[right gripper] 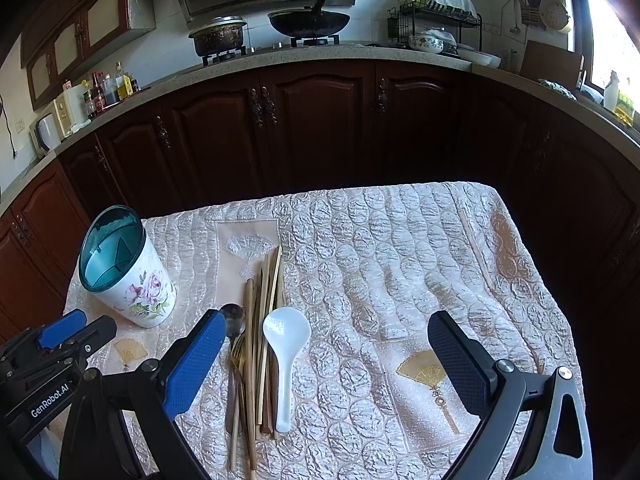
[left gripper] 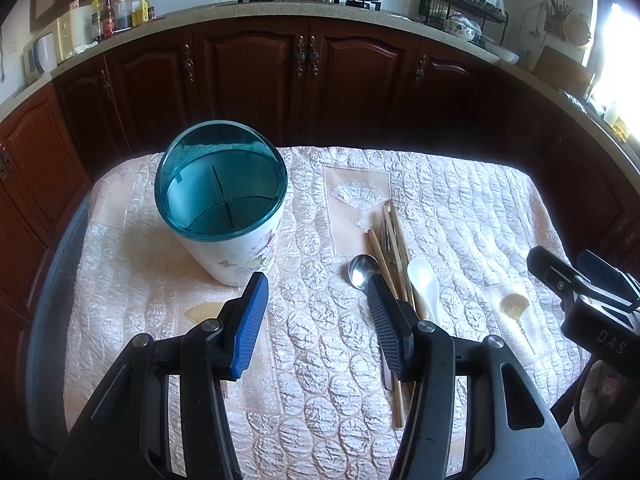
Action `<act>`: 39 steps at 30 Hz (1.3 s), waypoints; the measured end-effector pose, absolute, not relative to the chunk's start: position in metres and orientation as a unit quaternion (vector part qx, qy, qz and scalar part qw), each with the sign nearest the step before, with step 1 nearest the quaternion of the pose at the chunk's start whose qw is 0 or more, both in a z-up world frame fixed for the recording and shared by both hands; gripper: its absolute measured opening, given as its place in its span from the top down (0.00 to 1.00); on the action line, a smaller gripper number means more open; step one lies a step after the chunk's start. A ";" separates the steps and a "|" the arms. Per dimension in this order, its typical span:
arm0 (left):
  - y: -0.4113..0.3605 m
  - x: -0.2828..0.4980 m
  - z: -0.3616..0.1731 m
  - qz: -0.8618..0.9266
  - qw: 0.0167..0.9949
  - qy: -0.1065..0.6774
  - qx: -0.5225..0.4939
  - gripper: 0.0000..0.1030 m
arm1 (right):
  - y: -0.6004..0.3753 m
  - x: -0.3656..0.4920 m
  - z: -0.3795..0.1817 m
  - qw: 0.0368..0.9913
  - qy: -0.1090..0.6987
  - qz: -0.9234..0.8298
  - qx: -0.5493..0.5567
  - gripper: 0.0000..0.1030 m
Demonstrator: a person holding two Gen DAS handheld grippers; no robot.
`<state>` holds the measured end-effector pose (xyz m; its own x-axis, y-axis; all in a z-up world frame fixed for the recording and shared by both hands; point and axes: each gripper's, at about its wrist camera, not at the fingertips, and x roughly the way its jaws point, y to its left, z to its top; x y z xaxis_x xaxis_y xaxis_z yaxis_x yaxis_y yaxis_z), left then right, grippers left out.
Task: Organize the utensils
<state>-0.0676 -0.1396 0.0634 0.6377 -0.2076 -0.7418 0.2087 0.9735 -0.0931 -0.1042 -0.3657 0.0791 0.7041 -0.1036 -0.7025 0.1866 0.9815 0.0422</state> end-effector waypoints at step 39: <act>-0.135 -0.059 0.123 -0.115 0.931 0.346 -0.015 0.50 | -0.360 -0.098 0.117 0.941 0.329 -0.066 0.037 0.02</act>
